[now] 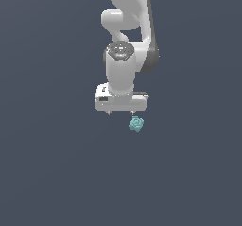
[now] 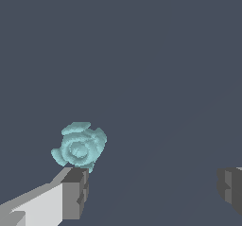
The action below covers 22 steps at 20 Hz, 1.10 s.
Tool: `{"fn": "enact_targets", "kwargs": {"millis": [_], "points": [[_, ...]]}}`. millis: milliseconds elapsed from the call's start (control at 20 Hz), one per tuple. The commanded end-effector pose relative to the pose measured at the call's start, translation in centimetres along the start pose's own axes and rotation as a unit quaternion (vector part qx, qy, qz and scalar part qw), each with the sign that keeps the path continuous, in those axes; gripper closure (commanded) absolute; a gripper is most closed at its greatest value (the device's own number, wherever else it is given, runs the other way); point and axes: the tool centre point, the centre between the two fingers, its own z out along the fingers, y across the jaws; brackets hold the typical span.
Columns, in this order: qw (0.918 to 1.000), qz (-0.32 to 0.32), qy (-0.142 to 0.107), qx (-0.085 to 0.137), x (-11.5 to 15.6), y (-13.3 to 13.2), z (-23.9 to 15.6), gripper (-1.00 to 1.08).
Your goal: Pick up the object and move it to a goal position.
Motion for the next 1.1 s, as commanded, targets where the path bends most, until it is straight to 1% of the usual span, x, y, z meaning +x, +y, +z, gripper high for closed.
{"fn": "enact_targets", "kwargs": {"millis": [0,550,1050], "points": [[1.0000,0.000,0.000,0.000,0.0,0.0,0.0,-0.92],[0.9994,-0.033,-0.003,-0.005,0.1,-0.6,0.3,-0.92],[1.0000,-0.005,-0.002,-0.004,0.0,-1.4,1.0,-0.92]]}}
